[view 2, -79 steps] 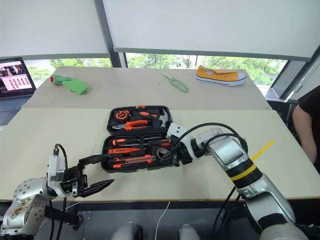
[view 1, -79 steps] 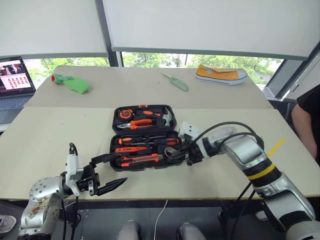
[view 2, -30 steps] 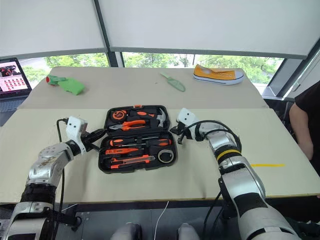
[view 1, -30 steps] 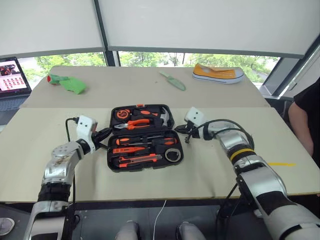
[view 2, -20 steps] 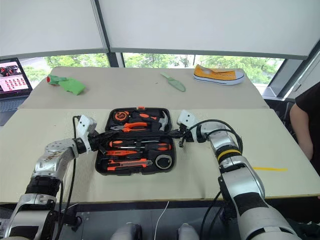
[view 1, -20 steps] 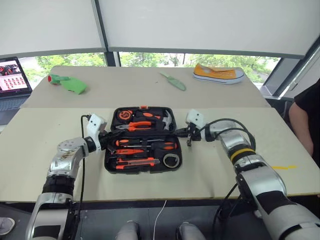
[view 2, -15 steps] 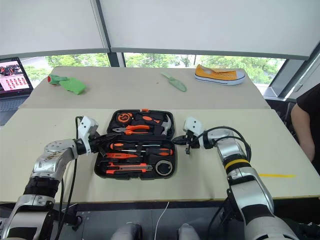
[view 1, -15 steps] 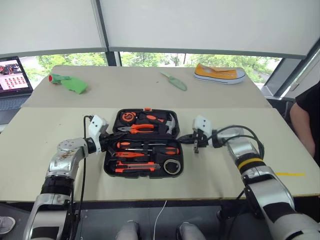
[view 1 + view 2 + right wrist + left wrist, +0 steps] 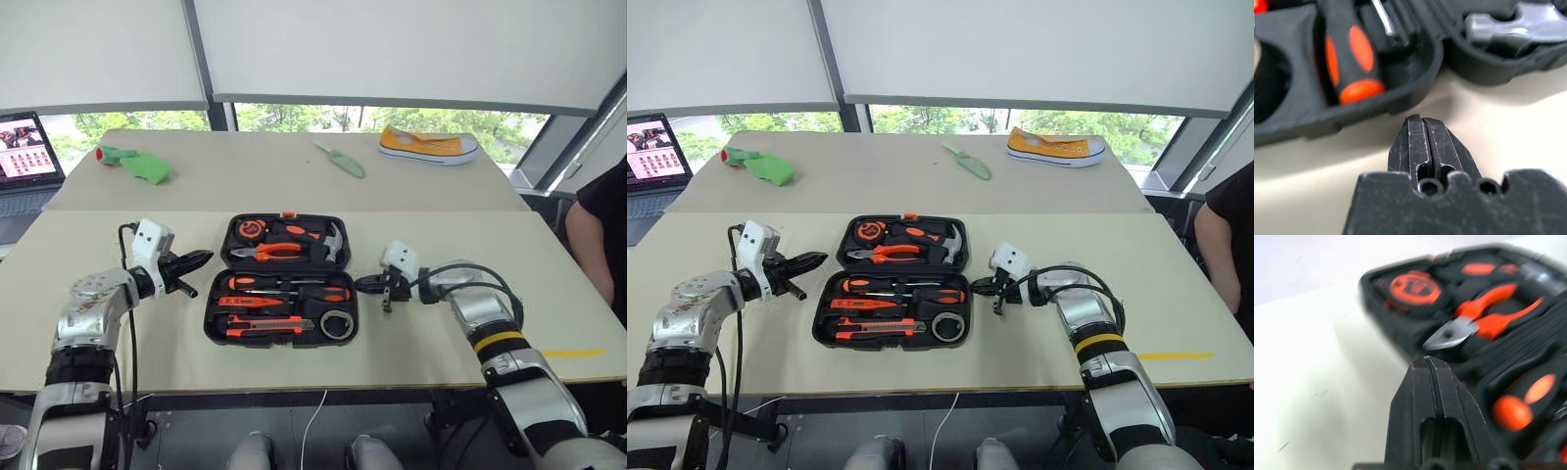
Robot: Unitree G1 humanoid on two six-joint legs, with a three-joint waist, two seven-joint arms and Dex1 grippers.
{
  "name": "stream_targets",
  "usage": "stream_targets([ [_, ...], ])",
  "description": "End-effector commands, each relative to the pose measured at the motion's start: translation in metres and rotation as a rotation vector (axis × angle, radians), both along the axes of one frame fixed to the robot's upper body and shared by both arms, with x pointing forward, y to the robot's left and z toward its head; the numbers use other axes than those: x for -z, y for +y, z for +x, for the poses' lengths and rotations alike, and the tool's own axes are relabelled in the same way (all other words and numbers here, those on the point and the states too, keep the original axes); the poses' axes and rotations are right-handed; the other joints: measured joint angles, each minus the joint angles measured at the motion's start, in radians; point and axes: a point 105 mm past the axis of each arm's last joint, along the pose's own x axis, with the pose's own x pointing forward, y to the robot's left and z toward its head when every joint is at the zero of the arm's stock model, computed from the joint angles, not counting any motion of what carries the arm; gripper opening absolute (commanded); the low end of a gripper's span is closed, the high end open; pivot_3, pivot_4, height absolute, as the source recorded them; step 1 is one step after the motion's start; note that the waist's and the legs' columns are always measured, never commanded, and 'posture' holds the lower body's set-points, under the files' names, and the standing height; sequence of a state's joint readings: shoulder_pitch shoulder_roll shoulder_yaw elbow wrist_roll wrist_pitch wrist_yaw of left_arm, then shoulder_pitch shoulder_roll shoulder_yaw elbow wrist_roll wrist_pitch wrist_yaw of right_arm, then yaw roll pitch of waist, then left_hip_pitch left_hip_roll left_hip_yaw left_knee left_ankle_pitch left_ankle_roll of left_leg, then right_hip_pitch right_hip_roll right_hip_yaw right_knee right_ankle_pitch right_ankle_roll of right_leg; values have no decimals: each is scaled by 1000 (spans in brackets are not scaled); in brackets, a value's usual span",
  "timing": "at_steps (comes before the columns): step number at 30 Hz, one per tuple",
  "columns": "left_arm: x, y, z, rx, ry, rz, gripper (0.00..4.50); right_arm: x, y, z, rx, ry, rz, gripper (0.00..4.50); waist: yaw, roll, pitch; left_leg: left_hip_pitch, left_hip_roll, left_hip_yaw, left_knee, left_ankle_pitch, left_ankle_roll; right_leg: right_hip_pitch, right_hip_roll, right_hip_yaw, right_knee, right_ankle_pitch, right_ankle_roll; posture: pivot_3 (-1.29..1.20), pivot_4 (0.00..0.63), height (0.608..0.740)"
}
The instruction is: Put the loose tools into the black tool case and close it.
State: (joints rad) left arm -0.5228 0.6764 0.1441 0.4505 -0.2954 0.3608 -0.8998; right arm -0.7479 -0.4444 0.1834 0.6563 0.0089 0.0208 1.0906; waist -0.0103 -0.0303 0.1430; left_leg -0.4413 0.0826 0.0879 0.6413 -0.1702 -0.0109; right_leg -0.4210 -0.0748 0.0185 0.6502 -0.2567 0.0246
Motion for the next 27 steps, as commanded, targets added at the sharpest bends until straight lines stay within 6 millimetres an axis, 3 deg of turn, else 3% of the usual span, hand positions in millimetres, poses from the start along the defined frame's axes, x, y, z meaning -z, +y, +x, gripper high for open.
stream_targets([
  [1,7,-12,4,33,21,32,0,-15,4,14,44,-87,11,49,-1,0,0,0,0,0,0,0,0,0,0,0,0,0,0,0,150,740],
  [6,12,-41,12,130,-10,-17,0,-9,10,17,33,-75,15,49,6,0,0,0,0,0,0,0,0,0,0,0,0,0,0,0,150,740],
  [12,22,-72,1,355,29,-6,0,-11,12,5,-68,-83,5,49,23,0,0,-1,-1,0,1,0,0,1,-1,0,-1,1,1,0,150,740],
  [18,26,-78,-13,407,70,-33,0,-15,-9,-8,-44,-106,-3,49,24,0,0,-4,-2,-1,1,-1,1,-1,-2,-1,-2,0,2,0,150,740],
  [23,29,-74,-18,376,83,-49,0,-9,-17,-22,-37,-80,-2,49,21,0,0,-4,-2,-1,1,-1,1,0,-2,-1,-2,0,2,0,150,740],
  [27,27,-62,-19,315,98,-67,0,-10,-24,-20,41,-89,30,49,17,0,0,-3,-1,-1,2,-1,1,0,-1,-1,-1,0,2,0,150,740],
])
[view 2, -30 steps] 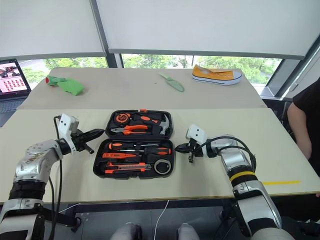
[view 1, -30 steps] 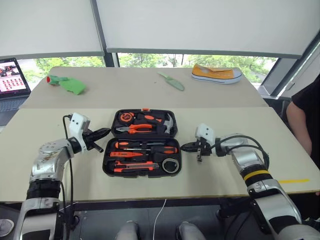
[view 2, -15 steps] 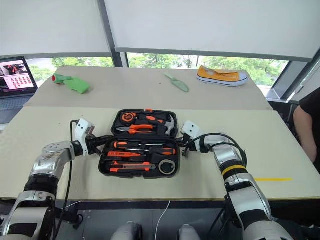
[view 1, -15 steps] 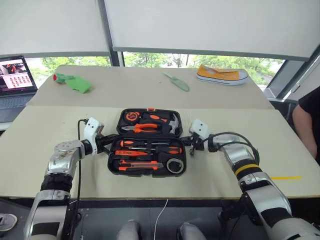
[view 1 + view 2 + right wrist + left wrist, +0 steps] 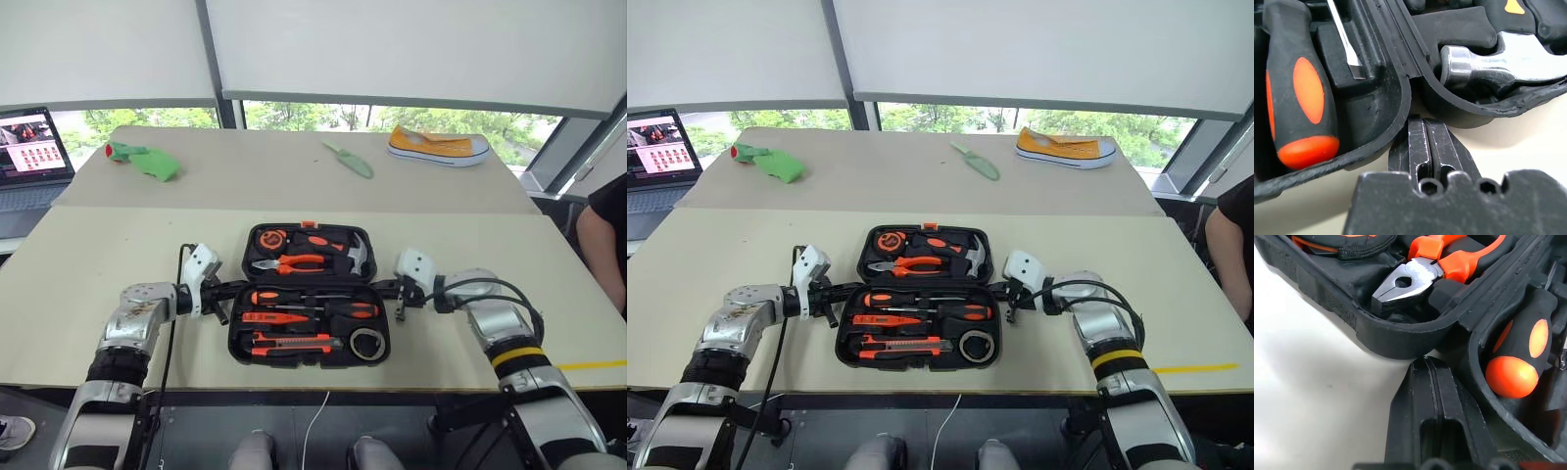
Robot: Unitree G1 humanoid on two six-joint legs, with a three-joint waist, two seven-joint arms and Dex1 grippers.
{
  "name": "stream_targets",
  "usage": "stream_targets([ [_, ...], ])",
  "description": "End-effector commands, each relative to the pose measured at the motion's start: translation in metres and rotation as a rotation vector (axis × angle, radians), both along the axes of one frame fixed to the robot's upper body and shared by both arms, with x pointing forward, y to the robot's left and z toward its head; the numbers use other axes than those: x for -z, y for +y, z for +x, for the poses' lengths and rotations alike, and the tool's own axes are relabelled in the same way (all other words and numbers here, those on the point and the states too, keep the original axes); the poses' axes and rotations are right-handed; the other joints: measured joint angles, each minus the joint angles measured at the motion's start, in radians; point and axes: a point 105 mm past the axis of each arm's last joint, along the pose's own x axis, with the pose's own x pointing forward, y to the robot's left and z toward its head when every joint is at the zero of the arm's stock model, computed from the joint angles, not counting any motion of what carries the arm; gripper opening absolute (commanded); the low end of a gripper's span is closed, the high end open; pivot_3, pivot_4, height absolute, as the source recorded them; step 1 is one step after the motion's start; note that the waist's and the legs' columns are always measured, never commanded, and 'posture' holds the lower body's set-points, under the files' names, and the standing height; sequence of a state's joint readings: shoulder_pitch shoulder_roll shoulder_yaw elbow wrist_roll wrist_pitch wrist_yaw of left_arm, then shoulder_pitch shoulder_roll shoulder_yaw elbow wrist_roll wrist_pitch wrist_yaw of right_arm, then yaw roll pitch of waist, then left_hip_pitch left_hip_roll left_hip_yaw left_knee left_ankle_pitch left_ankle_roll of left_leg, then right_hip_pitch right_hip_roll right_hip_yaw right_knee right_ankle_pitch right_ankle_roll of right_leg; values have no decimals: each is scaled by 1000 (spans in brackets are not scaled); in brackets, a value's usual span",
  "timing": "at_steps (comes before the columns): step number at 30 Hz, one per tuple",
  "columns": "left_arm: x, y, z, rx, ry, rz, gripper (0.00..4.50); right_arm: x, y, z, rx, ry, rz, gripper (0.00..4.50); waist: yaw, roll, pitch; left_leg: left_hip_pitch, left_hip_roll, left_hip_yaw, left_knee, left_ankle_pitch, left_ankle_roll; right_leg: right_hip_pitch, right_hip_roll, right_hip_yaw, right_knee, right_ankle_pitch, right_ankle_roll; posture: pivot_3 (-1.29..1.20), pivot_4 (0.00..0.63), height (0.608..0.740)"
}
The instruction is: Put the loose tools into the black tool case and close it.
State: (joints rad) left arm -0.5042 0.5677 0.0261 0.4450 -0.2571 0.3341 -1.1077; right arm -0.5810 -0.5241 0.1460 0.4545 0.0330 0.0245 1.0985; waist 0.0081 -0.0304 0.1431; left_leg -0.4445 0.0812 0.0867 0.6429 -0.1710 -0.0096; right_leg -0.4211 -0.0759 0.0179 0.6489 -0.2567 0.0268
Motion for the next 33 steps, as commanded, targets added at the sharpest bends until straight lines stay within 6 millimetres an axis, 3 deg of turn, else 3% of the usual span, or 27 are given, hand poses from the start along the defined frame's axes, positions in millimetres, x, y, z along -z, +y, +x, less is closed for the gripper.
stream_targets([
  [1,-12,9,2,-53,-26,-31,541,-15,-5,5,57,-44,40,3,-2,0,0,0,0,0,0,0,0,0,0,0,0,0,0,0,150,740],
  [3,-17,22,0,-83,-25,-45,1075,-17,-19,9,124,-49,21,3,-2,0,0,0,0,0,0,0,0,0,0,0,0,0,0,0,150,740],
  [4,-20,28,-4,-81,-23,-52,1499,-20,-28,11,161,-38,20,618,-3,0,0,0,0,0,0,0,0,0,0,0,1,0,0,0,150,740],
  [7,-37,37,-16,-34,-51,-86,2713,-37,-46,11,216,-59,-13,1599,-6,0,0,0,0,0,0,0,0,0,0,0,0,0,0,0,150,740],
  [10,-55,44,-19,-34,-69,-70,3826,-56,-47,2,236,30,-5,2592,-6,0,0,0,0,0,0,0,0,-1,0,0,0,0,0,0,150,740],
  [12,-47,65,-3,-220,-9,183,4477,-67,-49,3,341,118,-52,3289,-7,0,1,0,1,0,0,0,0,0,0,0,1,0,0,0,150,740],
  [13,-49,68,0,-251,10,233,4500,-71,-47,1,374,179,-50,3595,-8,0,1,0,1,-1,1,0,0,-1,0,0,2,0,-1,0,150,740],
  [16,-66,46,10,-230,80,80,4500,-82,-37,9,440,272,6,4471,-9,0,1,1,1,-1,1,2,0,-1,1,0,3,1,-2,0,150,740],
  [18,-58,44,14,-275,222,123,4500,-76,-39,18,525,332,-90,4471,-9,0,1,1,1,-1,2,2,1,-1,1,0,3,1,-2,0,150,740],
  [23,-72,31,42,-378,253,31,4500,-82,-20,33,533,415,-42,4471,-8,-1,1,-1,0,-1,2,2,1,-3,0,0,4,0,-1,0,150,740],
  [33,-57,13,45,-350,318,54,4500,-73,-2,55,576,441,-17,4471,-22,-1,2,-5,-1,-1,1,2,2,-7,0,0,6,0,-1,0,150,740],
])
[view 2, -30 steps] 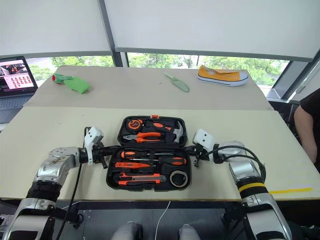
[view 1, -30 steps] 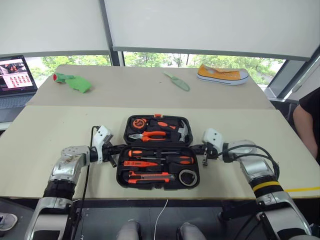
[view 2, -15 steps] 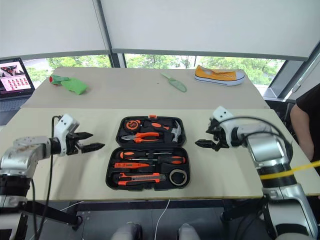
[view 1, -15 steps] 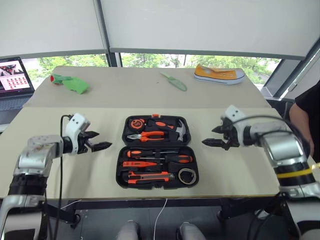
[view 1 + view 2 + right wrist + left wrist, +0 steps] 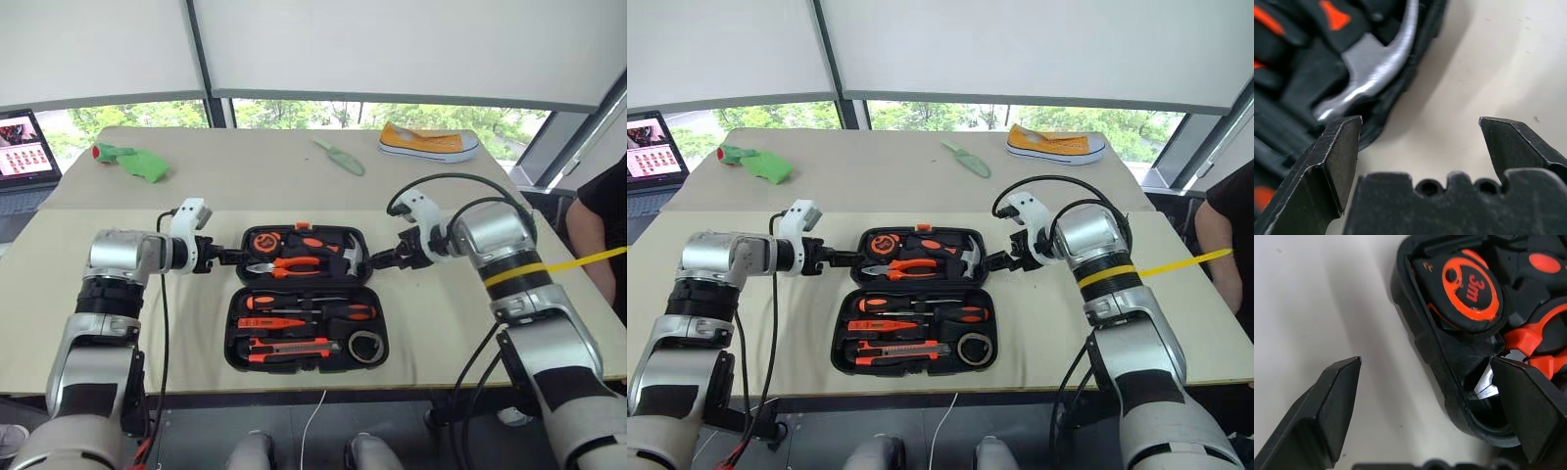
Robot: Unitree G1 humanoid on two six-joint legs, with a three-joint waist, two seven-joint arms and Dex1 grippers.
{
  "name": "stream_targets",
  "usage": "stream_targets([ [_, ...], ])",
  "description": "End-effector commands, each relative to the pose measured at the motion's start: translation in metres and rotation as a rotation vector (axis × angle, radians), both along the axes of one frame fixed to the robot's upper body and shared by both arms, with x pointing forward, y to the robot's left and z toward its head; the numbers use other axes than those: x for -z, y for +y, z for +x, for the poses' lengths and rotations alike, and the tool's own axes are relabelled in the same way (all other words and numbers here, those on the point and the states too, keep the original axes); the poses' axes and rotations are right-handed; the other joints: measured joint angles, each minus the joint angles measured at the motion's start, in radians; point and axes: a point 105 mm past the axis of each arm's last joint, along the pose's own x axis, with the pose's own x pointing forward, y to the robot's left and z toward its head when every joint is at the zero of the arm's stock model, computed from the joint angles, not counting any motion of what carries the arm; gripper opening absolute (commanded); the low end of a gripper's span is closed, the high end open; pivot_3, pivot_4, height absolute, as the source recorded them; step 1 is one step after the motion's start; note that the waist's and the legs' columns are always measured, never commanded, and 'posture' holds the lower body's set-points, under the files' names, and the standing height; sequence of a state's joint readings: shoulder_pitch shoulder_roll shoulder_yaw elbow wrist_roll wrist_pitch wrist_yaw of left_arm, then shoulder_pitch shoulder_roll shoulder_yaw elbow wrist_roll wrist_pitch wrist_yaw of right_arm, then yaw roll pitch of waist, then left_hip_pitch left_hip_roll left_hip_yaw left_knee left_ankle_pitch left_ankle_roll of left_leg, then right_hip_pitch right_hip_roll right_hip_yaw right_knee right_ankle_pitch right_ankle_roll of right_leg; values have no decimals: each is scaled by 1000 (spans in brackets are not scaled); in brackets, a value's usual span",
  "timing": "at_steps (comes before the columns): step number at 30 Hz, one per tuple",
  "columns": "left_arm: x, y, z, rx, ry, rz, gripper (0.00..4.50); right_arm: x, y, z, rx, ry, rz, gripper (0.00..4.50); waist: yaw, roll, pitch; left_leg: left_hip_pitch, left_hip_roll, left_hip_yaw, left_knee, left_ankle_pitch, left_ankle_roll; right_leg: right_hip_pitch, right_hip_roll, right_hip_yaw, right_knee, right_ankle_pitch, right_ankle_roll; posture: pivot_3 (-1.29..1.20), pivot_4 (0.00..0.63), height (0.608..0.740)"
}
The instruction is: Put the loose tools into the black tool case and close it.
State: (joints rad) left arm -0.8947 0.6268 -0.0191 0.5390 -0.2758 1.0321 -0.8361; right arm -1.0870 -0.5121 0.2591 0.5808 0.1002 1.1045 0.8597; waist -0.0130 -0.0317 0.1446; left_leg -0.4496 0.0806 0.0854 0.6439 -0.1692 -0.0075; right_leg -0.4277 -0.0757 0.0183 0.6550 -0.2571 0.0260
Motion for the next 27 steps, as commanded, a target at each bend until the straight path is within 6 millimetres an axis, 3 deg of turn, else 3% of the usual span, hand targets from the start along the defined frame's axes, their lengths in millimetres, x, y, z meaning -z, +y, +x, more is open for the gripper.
stream_targets([
  [1,-4,-3,2,11,-8,0,4500,-12,6,7,-3,-42,24,4471,-1,0,0,0,0,0,0,0,0,0,0,0,0,0,0,0,150,740],
  [5,2,-8,5,1,10,-29,4500,-3,7,8,37,4,37,4471,-1,0,0,1,0,0,0,0,0,0,0,0,2,0,0,0,150,740],
  [6,4,-9,6,-6,15,-38,4500,0,6,9,42,11,31,3967,-1,0,0,1,0,0,1,0,0,0,0,0,2,0,0,0,150,740],
  [7,7,-10,6,-12,29,-52,4500,1,7,9,49,21,38,3782,1,0,0,1,0,0,1,0,-1,1,0,0,2,0,0,0,150,740],
  [8,9,-10,6,-14,38,-57,3987,3,7,9,54,23,39,3456,2,0,0,2,0,0,1,0,-1,1,0,0,2,0,0,0,150,740],
  [9,11,-9,6,-18,45,-65,3815,4,7,10,63,29,44,3123,2,0,0,2,0,0,1,0,-1,2,0,0,2,0,0,0,150,740],
  [14,13,-6,8,-42,46,-76,1973,11,5,9,109,64,72,1428,2,0,0,5,-1,-1,2,1,-1,5,-1,0,3,0,0,0,150,740],
  [18,-1,-9,16,-55,-65,-155,666,9,4,14,132,11,104,94,3,0,0,7,-2,-2,2,5,-2,5,-1,0,8,1,-1,0,150,740],
  [20,-9,-10,18,-54,-128,-201,94,1,8,16,116,-45,152,0,3,0,0,8,-2,-3,1,7,-2,6,-1,0,8,1,-1,0,150,740],
  [23,-16,-14,10,5,-206,-258,94,-19,20,15,25,-190,261,0,-1,0,0,7,-2,-3,1,8,-3,5,-1,0,8,2,-2,0,150,740],
  [27,-27,-9,1,42,-393,-286,94,-43,22,8,-79,-478,265,0,-2,0,0,4,-2,-3,-1,9,-3,2,-1,0,7,2,-1,0,150,740],
])
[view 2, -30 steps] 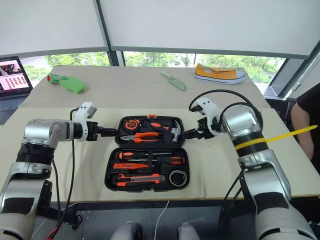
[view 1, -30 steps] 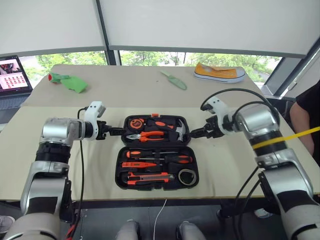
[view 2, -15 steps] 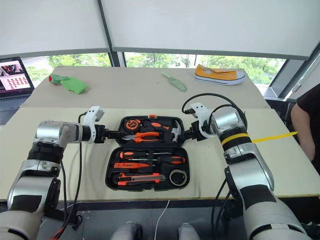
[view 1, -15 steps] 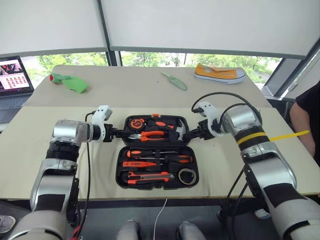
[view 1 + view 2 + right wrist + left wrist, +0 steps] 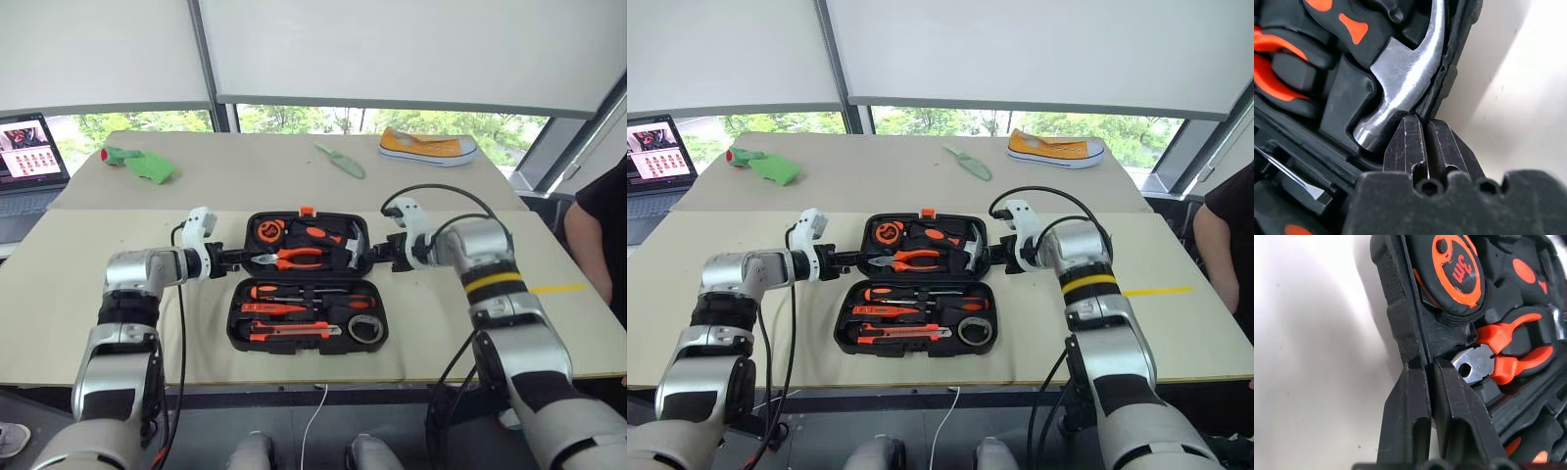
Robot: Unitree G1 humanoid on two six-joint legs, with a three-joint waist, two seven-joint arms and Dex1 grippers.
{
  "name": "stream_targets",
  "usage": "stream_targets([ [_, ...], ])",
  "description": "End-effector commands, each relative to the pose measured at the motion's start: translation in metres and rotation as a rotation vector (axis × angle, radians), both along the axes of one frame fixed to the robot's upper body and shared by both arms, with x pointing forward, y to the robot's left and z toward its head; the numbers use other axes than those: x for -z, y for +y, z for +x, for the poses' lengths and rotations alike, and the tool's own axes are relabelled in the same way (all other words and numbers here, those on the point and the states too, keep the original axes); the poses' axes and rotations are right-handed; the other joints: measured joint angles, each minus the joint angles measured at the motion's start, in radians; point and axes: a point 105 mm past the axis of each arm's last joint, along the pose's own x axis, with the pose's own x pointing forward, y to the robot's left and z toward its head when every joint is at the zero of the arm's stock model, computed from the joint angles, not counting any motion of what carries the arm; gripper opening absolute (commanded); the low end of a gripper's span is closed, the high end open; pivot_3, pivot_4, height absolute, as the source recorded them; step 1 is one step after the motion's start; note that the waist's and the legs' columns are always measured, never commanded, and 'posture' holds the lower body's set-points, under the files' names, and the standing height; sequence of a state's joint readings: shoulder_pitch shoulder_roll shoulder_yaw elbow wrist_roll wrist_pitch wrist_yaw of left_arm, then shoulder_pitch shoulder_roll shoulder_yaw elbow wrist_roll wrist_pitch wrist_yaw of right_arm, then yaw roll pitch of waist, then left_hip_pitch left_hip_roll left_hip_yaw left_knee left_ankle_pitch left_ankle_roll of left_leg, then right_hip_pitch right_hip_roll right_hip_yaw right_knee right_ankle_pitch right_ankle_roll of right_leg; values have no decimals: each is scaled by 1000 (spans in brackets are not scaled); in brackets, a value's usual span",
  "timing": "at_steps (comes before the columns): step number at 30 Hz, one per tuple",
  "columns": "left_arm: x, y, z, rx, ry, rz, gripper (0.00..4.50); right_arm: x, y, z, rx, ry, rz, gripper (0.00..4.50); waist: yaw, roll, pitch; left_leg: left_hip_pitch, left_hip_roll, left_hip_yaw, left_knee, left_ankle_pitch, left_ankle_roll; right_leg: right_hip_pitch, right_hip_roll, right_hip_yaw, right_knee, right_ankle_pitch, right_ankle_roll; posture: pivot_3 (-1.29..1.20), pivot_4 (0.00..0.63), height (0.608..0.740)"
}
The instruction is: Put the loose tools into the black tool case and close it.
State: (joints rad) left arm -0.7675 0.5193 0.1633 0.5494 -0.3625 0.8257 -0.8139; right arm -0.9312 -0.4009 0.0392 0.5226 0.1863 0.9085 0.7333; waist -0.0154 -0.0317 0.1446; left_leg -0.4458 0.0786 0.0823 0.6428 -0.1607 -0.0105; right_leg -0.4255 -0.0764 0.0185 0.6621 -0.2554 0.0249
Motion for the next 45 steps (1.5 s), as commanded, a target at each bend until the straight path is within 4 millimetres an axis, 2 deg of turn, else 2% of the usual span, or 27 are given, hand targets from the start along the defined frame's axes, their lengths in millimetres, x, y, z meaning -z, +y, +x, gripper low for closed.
stream_targets([
  [1,-42,1,-5,42,-319,-33,94,-59,4,0,-55,-399,20,0,0,0,0,-1,0,0,0,0,0,-1,0,0,0,0,0,0,150,740],
  [4,-45,8,-16,29,-477,8,94,-64,-4,-12,-62,-550,-34,0,1,0,1,-5,0,0,-1,-1,-1,-4,0,0,-2,0,0,0,150,740],
  [8,-33,18,-38,19,-602,93,94,-39,-21,-36,-145,-720,-287,0,4,0,1,-7,0,0,-1,-1,0,-5,0,0,-5,0,0,0,150,740],
  [12,-13,18,-67,130,-726,250,94,-23,-37,-55,-191,-894,-465,0,4,0,1,-7,0,1,-2,-3,1,-3,-1,0,-10,0,2,0,150,740],
  [14,1,20,-82,175,-776,326,94,-10,-46,-69,-252,-1027,-631,0,4,0,1,-4,0,1,-2,-3,1,1,-1,0,-11,0,2,0,150,740],
  [16,13,21,-94,228,-833,439,94,9,-48,-83,-352,-1111,-759,0,8,0,1,0,0,2,-4,-4,2,6,-1,0,-14,0,2,0,150,740],
  [18,17,25,-100,234,-865,487,94,19,-47,-93,-414,-1186,-808,0,8,0,1,2,0,3,-4,-5,2,6,-2,0,-15,0,2,0,150,740],
  [20,22,30,-106,243,-872,517,762,29,-47,-104,-441,-1212,-772,0,6,-1,0,4,0,3,-4,-4,2,7,-2,1,-15,0,2,0,150,740],
  [21,28,35,-111,246,-845,522,837,36,-52,-106,-431,-1181,-765,380,4,-1,0,6,0,3,-4,-4,1,8,-1,1,-15,0,2,0,150,740],
  [22,33,39,-115,249,-825,522,1134,40,-56,-106,-419,-1162,-761,759,2,-1,0,7,0,3,-4,-4,1,9,-1,1,-15,0,2,0,150,740],
  [23,35,47,-116,211,-795,516,1609,41,-62,-107,-401,-1154,-766,1019,2,-1,0,7,1,3,-4,-4,1,10,-1,2,-15,0,2,0,150,740],
  [24,37,54,-118,178,-765,507,1892,41,-67,-107,-389,-1148,-767,1314,5,-1,1,8,1,4,-3,-4,1,12,-1,1,-15,0,2,0,150,740],
  [25,40,62,-118,142,-723,499,2352,40,-72,-108,-378,-1140,-763,1785,5,-1,1,8,0,4,-3,-4,1,11,-2,1,-15,-1,1,0,150,740],
  [27,44,75,-118,94,-626,445,2945,40,-81,-111,-358,-1097,-738,2545,4,-1,1,8,1,4,-3,-3,1,12,-2,2,-15,-1,1,0,150,740],
  [28,44,79,-117,76,-596,429,2945,41,-88,-111,-334,-1049,-726,2688,3,-1,1,9,1,4,-3,-3,2,12,-2,2,-15,-1,2,0,150,740],
  [30,42,84,-114,60,-577,431,2945,41,-98,-111,-281,-966,-683,2688,2,-2,1,10,3,4,-3,-3,2,13,-1,1,-15,-1,2,0,150,740],
  [31,36,86,-106,40,-586,433,2701,42,-105,-118,-242,-850,-577,2508,2,-2,1,12,3,4,-3,-3,2,15,-1,1,-15,-1,2,0,150,740],
  [33,24,82,-93,30,-596,399,2100,41,-102,-140,-286,-707,-384,1878,20,-2,1,15,2,3,-3,-4,2,20,-1,0,-16,-1,1,0,150,740],
  [36,7,59,-70,77,-620,362,1002,43,-83,-173,-431,-523,-253,940,27,-2,1,15,3,3,-3,-4,2,21,-1,-1,-16,-1,1,0,150,740],
  [38,1,43,-60,140,-607,339,137,40,-64,-184,-491,-461,-190,109,26,-4,1,15,3,3,-3,-4,2,22,-1,-1,-17,-2,1,0,150,740],
  [39,-1,35,-57,179,-593,324,11,41,-56,-189,-520,-433,-174,11,24,-4,0,16,3,3,-3,-4,2,22,-1,-1,-17,-2,2,0,150,740],
  [42,-2,15,-44,266,-553,336,11,43,-32,-198,-602,-394,-156,11,18,-4,0,16,4,3,-3,-4,2,21,0,-1,-17,-4,4,0,150,740],
  [45,5,4,-32,324,-497,376,11,48,-15,-201,-662,-361,-155,11,18,-4,1,16,4,3,-3,-4,2,20,1,-1,-17,-4,4,0,150,740],
])
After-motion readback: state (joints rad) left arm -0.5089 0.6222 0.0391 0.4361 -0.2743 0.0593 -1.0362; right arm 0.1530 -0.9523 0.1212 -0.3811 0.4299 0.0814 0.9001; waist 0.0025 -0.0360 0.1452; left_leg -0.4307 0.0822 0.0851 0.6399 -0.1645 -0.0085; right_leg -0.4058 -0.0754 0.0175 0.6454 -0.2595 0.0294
